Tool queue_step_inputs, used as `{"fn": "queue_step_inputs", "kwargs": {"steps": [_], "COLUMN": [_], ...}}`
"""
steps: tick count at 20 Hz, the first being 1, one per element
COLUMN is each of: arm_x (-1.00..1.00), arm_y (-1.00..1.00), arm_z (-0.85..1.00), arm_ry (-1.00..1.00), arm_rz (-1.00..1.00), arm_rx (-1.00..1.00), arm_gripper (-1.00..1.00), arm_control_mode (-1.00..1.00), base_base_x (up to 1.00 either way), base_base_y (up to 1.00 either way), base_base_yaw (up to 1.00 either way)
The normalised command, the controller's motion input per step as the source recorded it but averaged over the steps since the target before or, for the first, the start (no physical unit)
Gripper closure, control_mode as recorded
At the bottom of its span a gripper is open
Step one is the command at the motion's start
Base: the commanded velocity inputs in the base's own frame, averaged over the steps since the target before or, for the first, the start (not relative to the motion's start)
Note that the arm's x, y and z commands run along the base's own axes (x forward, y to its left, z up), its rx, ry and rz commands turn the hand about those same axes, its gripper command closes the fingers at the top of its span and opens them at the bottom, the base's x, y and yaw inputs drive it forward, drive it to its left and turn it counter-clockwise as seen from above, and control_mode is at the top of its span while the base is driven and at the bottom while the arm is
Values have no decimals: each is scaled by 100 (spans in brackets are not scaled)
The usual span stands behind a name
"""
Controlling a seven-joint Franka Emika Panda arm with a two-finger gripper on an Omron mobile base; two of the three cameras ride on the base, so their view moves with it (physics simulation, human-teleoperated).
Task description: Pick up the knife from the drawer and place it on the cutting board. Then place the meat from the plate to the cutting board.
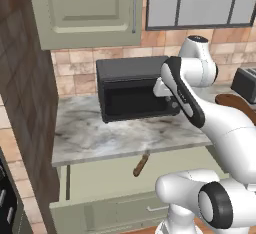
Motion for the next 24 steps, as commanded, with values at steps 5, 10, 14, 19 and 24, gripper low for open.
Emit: {"fn": "queue_step_inputs", "kwargs": {"steps": [5, 10, 14, 19, 24], "arm_x": [-4, 0, 0, 0, 0], "arm_y": [-1, 0, 0, 0, 0], "arm_z": [0, 0, 0, 0, 0], "arm_ry": [0, 0, 0, 0, 0], "arm_rz": [0, 0, 0, 0, 0], "arm_rx": [0, 0, 0, 0, 0], "arm_gripper": [-100, -100, -100, -100, -100], "arm_control_mode": [100, 100, 100, 100, 100], "base_base_x": [-14, -44, -35, -11, -1], "base_base_y": [-15, -55, -71, -69, -59], "base_base_yaw": [-2, -7, -7, -5, -4]}}
